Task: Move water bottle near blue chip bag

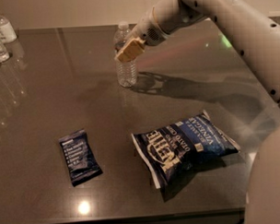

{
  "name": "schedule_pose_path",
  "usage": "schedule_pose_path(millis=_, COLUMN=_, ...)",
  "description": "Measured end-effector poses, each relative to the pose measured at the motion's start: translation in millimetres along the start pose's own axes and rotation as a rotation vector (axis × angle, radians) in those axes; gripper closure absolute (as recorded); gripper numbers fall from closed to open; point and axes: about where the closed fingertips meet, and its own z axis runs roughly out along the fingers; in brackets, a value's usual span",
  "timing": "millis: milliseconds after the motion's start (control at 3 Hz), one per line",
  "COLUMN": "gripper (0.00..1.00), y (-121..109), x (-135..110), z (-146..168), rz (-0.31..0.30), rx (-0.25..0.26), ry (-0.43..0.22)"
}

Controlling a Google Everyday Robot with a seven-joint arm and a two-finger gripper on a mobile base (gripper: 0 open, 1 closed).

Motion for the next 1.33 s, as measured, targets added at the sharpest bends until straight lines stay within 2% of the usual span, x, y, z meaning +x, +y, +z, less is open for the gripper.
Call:
schedule_pose_path(millis=333, gripper=0.62, y=-0.5, x=-4.8, z=2.3, rz=-0.005, rx=-0.007, ry=-0.008)
schedule_pose_path(millis=667, gripper=0.86, y=7.7, x=-7.9, z=-9.2, rz=-0.006, rx=-0.003, ry=0.002)
schedule_pose_path(millis=1000, gripper=1.0, y=31.5, x=-15.5, z=-41.3, rz=-0.026, rx=-0.009, ry=-0.024)
schedule_pose_path(millis=1333, gripper=1.0, y=59.4, x=-10.2, z=-79.6, rz=-0.015, rx=-0.014, ry=-0.045)
